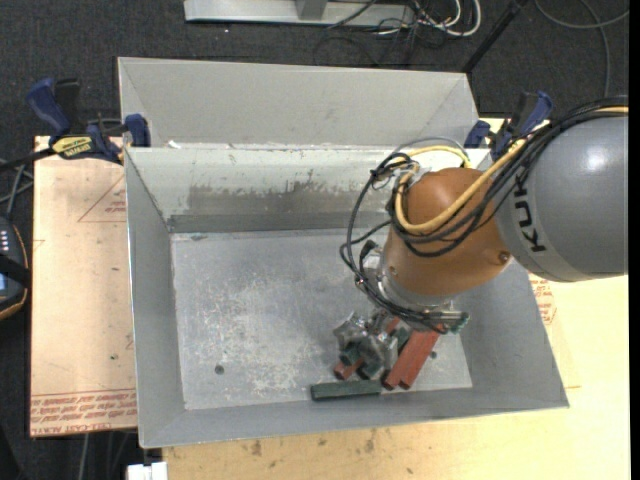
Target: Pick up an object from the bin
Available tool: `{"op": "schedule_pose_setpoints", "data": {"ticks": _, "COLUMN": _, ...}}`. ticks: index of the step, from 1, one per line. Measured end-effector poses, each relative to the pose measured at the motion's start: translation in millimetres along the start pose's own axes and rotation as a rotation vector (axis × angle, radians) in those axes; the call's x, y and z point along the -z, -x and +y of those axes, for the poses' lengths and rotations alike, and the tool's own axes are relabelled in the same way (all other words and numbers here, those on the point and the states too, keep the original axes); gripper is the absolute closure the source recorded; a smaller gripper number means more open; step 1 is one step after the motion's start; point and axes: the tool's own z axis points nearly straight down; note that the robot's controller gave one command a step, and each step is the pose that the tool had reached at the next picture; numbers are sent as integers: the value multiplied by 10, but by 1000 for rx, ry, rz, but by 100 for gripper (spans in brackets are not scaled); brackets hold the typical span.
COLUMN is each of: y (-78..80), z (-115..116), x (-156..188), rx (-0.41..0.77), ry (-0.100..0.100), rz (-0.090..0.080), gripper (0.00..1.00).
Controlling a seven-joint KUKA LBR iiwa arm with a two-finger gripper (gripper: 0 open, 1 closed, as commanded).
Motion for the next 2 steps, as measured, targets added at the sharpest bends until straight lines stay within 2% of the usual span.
{"op": "schedule_pose_setpoints", "data": {"ticks": 2, "y": -2, "z": 10, "x": 84, "rx": -1, "ry": 2, "rz": 3, "gripper": 100}}
